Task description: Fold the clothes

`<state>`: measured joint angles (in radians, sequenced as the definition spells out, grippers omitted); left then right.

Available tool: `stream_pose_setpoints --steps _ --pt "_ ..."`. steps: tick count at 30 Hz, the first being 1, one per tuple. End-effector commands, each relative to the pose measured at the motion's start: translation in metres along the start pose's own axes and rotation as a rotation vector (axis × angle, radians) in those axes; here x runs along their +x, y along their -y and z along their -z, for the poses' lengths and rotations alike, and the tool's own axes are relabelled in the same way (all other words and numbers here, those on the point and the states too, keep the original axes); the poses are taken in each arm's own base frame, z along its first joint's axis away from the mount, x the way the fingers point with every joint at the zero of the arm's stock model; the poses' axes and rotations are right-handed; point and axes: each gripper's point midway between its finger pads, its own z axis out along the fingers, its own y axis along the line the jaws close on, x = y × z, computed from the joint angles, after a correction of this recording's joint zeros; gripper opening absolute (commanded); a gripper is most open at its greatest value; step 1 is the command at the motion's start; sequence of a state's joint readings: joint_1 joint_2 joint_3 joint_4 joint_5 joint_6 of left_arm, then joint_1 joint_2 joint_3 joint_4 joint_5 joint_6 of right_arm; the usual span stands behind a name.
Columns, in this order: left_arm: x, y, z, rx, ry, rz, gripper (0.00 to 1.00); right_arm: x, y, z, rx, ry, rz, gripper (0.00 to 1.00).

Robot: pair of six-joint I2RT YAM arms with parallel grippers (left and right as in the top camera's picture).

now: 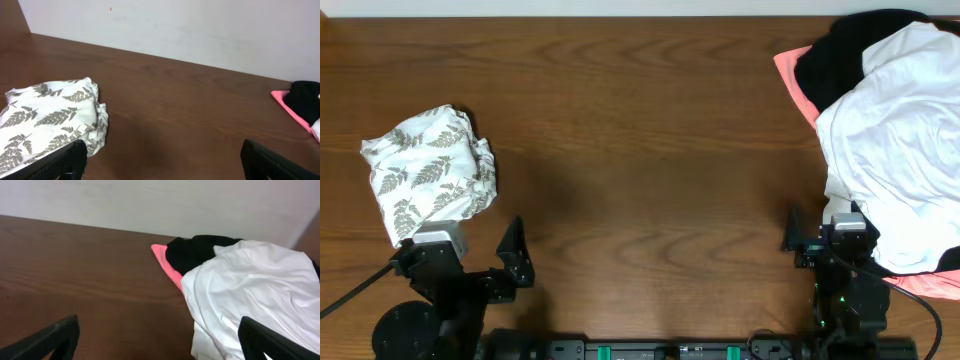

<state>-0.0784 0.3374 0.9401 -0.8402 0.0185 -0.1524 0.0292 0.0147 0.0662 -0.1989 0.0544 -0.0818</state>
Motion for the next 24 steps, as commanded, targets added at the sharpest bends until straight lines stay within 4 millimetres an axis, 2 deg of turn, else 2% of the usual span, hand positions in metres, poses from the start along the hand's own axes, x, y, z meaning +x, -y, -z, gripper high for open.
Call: stream_pose_setpoints --steps 1,6,14,19,24 --pt "-0.001 -0.003 0.000 -0.014 0.007 -0.005 0.98 0.001 0.001 0.000 0.003 0.002 0.011 0.99" --pt "0.001 -0.003 0.000 -0.015 0.004 -0.005 0.98 0.001 0.001 0.000 0.003 0.002 0.011 0.99" --pt "0.021 -0.014 0.003 -0.057 -0.022 0.006 0.98 0.001 0.001 0.000 0.003 0.002 0.011 0.99" --pt "0.051 -0.029 0.004 -0.110 -0.014 -0.024 0.98 0.001 0.001 0.000 0.003 0.002 0.011 0.99" --pt "0.091 -0.041 -0.015 -0.130 -0.019 -0.020 0.98 0.001 0.001 0.000 0.003 0.002 0.011 0.99"
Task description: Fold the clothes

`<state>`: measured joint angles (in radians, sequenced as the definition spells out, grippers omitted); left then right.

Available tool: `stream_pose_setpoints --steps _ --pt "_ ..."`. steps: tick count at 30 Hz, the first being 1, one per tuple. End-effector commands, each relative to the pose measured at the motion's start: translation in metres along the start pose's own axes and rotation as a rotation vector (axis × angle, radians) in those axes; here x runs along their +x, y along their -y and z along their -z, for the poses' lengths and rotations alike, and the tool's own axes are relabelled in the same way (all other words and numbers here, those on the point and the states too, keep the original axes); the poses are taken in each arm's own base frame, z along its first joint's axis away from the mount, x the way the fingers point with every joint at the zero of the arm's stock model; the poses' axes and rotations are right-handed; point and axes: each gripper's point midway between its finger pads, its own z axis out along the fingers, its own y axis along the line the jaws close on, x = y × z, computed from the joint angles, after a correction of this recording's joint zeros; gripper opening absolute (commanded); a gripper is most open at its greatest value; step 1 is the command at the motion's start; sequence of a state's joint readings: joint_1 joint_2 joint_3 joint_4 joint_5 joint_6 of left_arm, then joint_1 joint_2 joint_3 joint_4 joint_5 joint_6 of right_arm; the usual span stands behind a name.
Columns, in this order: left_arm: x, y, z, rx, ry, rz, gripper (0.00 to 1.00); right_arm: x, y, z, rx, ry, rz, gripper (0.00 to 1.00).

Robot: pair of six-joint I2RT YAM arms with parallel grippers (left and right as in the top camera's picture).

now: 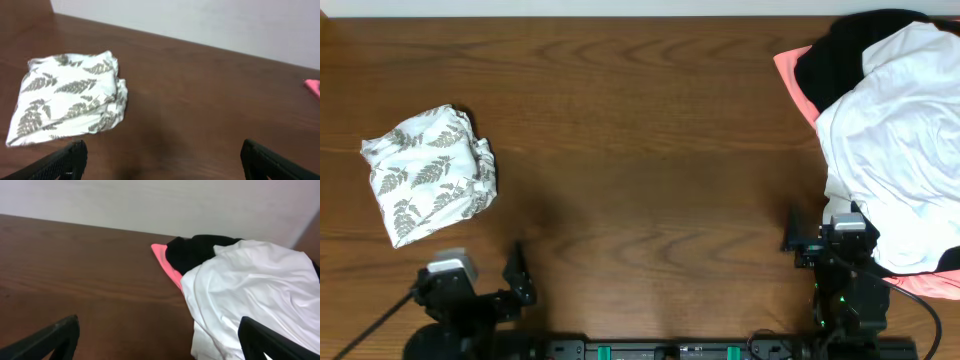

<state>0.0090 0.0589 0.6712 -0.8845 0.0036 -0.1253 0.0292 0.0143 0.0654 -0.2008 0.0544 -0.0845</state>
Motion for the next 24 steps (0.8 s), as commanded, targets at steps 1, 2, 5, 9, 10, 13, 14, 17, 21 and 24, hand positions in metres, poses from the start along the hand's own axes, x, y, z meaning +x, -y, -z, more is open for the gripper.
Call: stream_pose_setpoints --steps 1,2,5,9,10,13,14,17,21,24 --pt "0.020 -0.008 -0.019 -0.030 -0.001 -0.020 0.98 0.001 0.001 0.000 0.003 0.004 0.009 0.99" --pt "0.023 -0.009 -0.027 -0.034 0.000 -0.018 0.98 0.001 0.001 0.000 0.003 0.004 0.009 0.99" --pt "0.028 -0.010 -0.048 -0.031 0.034 -0.015 0.98 0.000 0.001 0.000 0.003 0.004 0.009 0.99" --pt "0.034 -0.010 -0.075 -0.022 0.087 -0.013 0.98 0.001 0.001 0.000 0.003 0.004 0.009 0.99" --pt "0.036 -0.010 -0.081 -0.019 0.100 -0.012 0.98 0.001 0.001 0.000 0.003 0.004 0.009 0.99" --pt "0.042 -0.011 -0.098 -0.011 0.145 -0.010 0.98 0.001 0.001 0.000 0.003 0.004 0.009 0.99" --pt "0.045 -0.011 -0.102 -0.008 0.159 -0.009 0.98 0.001 0.001 0.000 0.003 0.004 0.009 0.99" --pt "0.059 -0.013 -0.116 -0.005 0.173 -0.008 0.98 0.001 0.001 0.000 0.003 0.004 0.009 0.99" --pt "0.056 -0.012 -0.118 0.005 0.209 -0.006 0.98 0.000 0.001 0.000 0.003 0.004 0.009 0.99" --pt "0.057 -0.012 -0.119 0.005 0.206 -0.007 0.98 0.001 0.001 0.000 0.003 0.004 0.009 0.99"
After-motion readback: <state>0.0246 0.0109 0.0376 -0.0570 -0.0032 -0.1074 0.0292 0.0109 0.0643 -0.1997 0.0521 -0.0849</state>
